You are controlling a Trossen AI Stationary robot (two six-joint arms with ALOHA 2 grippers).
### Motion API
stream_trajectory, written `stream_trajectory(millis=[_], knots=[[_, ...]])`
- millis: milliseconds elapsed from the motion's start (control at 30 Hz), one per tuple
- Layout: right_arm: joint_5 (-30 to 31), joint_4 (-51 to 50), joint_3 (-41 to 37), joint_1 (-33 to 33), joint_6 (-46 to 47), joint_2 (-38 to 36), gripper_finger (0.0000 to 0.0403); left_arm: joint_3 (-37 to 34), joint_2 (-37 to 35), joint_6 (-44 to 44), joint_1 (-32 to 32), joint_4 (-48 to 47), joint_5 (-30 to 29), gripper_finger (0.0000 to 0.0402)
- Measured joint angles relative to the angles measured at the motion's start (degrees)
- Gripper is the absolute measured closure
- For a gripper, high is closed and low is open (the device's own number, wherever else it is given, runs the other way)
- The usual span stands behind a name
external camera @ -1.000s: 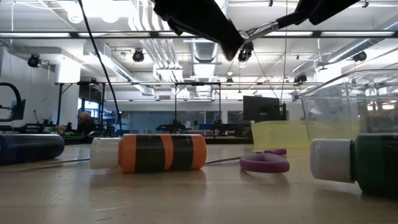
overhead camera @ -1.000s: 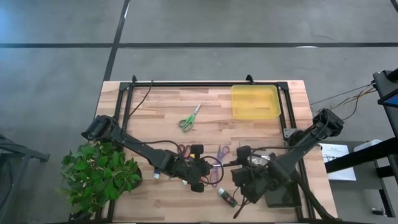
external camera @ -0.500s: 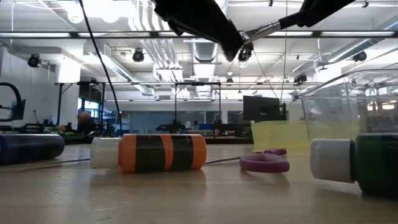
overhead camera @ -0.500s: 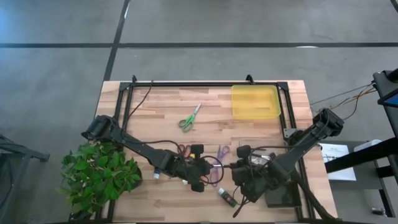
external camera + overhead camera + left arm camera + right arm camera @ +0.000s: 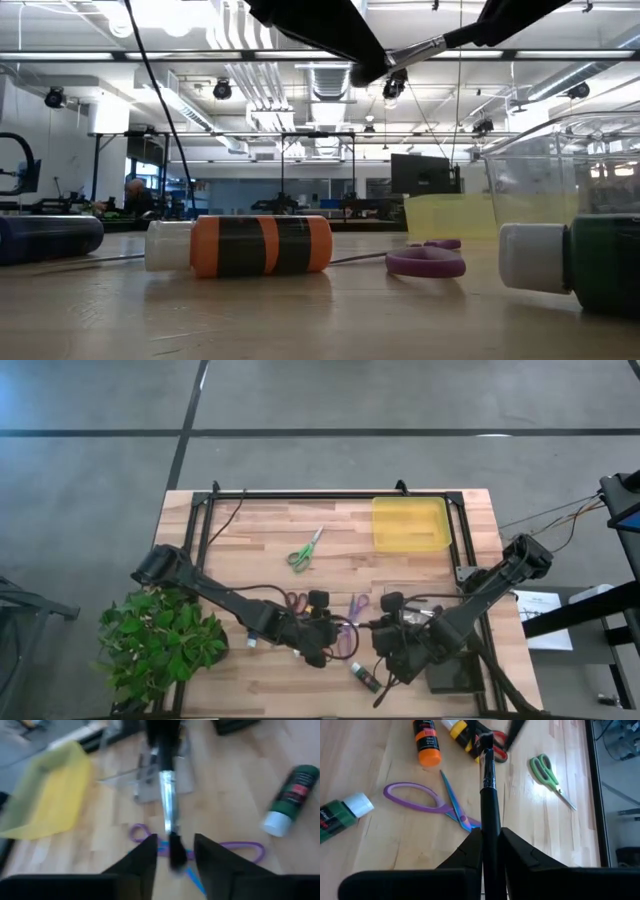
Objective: Pick & Place Paint Supplies
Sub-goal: Put the blush brush into the transparent bin
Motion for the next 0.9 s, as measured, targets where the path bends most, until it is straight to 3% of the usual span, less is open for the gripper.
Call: stream_trajectory(millis=[133,300,667,900], knots=[[0.3,-4.8,0.0,0.2,4.1,-0.3,0.0366,0.0,-2.5,0.6,0.0,-3.4,-6.9,0.0204],[1.6,-13.5,-0.1,3.5,14.2,-1.0,0.0366,-0.1,-5.5,-3.5,0.0,-10.0,-10.1,0.0167],[8.2,-30.4,-3.7,21.6,47.4,-4.5,0.0366,-6.8,-9.4,-8.9,-0.1,-10.5,-10.5,0.0161],[9.7,-32.2,-13.6,28.1,62.7,-9.1,0.0366,-10.0,-9.4,-10.2,0.0,-7.4,-10.9,0.0160]])
